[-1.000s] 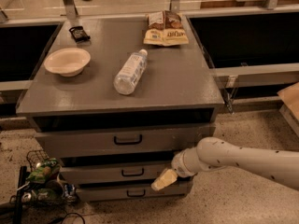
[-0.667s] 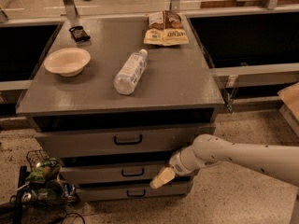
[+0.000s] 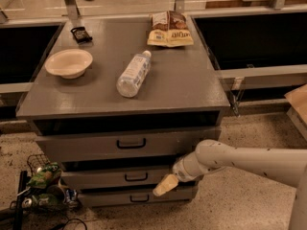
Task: Open middle drawer
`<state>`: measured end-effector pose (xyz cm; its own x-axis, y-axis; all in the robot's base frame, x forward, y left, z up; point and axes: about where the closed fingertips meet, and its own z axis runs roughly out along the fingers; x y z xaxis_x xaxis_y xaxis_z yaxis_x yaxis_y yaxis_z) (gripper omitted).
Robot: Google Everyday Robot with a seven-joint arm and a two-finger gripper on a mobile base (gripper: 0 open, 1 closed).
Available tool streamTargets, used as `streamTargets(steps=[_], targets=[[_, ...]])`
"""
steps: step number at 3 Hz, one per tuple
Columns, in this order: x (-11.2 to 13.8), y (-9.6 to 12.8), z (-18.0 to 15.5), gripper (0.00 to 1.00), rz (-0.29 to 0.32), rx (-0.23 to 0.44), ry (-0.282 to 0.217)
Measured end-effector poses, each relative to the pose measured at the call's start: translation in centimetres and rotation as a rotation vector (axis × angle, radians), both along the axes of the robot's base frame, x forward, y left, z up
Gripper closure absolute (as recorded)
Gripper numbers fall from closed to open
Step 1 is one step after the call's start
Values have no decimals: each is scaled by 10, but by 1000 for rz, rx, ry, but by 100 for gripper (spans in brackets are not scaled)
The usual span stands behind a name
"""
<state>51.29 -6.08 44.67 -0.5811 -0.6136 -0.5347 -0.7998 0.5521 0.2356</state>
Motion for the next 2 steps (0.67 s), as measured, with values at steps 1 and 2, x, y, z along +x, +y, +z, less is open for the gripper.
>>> streamTargets(steps=[1, 2], targets=[[-5, 0, -5, 0, 0, 0, 15], [-8, -1, -5, 0, 0, 2, 22]])
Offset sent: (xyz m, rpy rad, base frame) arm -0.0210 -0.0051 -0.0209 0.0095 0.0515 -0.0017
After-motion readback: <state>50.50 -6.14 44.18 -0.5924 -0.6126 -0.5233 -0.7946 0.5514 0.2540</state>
